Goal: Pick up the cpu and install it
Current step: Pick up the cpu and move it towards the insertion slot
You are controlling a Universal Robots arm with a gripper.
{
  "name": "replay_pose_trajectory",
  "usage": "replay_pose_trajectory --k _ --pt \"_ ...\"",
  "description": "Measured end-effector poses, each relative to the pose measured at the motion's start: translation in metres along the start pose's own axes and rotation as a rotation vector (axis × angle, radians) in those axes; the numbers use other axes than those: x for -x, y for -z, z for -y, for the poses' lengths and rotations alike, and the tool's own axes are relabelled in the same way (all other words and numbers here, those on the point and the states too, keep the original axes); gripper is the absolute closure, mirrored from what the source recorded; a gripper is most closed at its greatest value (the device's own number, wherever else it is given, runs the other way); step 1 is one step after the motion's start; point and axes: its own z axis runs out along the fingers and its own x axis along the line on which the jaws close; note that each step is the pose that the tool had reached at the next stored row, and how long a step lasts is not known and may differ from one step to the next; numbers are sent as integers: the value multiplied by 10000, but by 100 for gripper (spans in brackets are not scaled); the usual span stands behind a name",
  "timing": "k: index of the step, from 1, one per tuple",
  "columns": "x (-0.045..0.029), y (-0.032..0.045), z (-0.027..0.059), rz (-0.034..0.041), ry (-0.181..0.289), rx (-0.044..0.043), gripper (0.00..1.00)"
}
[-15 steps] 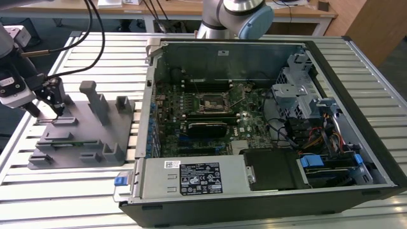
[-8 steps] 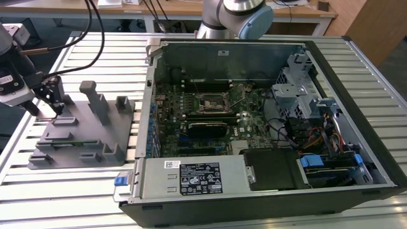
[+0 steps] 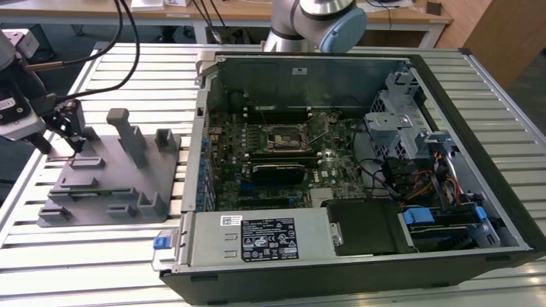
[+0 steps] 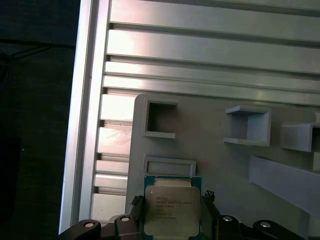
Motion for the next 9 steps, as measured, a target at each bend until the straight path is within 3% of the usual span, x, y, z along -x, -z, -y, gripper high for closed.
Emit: replay_pose_trajectory --k 9 --pt "1 20 -11 -3 1 -51 46"
